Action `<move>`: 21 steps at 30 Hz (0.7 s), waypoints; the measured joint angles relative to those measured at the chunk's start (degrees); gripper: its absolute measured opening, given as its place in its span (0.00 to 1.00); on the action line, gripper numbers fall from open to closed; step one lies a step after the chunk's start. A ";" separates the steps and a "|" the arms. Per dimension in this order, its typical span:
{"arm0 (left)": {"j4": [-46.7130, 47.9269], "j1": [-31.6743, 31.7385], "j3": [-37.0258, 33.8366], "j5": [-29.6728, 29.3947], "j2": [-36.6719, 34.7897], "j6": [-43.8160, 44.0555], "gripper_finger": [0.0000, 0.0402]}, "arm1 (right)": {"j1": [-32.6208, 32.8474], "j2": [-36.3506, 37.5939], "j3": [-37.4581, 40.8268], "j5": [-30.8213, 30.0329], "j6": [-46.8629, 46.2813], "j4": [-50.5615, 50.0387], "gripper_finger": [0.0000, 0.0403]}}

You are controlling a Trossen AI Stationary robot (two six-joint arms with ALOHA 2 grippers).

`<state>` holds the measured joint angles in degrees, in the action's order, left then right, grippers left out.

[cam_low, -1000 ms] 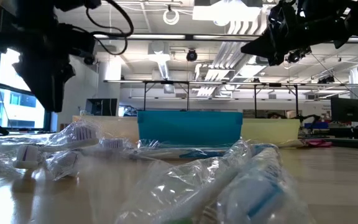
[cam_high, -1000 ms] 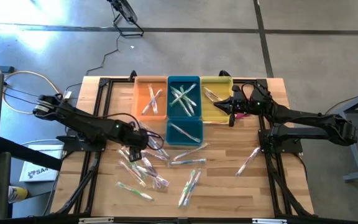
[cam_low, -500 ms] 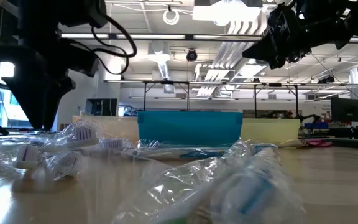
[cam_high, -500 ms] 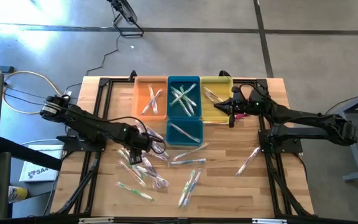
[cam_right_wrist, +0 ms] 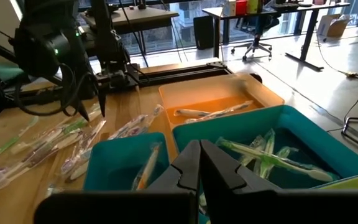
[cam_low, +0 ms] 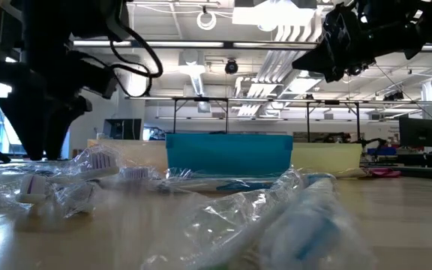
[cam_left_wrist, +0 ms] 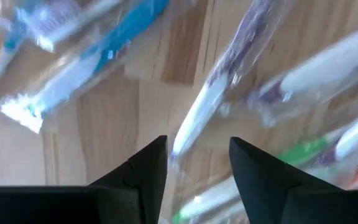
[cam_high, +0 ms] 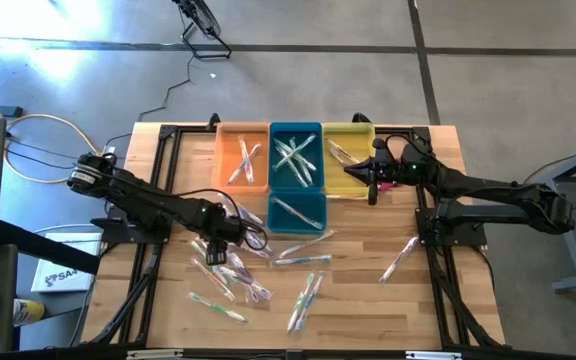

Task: Pick & Place Toothbrushes
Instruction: Put the violet toothbrush into the yellow bin

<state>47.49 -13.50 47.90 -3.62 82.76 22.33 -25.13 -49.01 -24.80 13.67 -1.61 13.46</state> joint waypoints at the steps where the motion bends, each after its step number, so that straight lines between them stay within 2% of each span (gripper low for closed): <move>1: -0.52 0.00 0.04 0.10 0.06 0.00 0.42 | 0.00 0.00 0.00 0.00 0.23 0.03 0.01; 15: -1.59 0.00 0.04 0.08 0.12 0.00 0.42 | 0.00 0.00 0.00 0.00 0.36 0.03 0.01; 21: -2.75 0.00 0.07 0.07 2.92 -0.01 0.42 | 0.00 0.00 0.00 0.00 0.36 0.00 0.01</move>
<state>44.74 -13.50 47.97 -3.55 85.69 22.31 -25.13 -49.01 -24.80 13.67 -1.26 13.46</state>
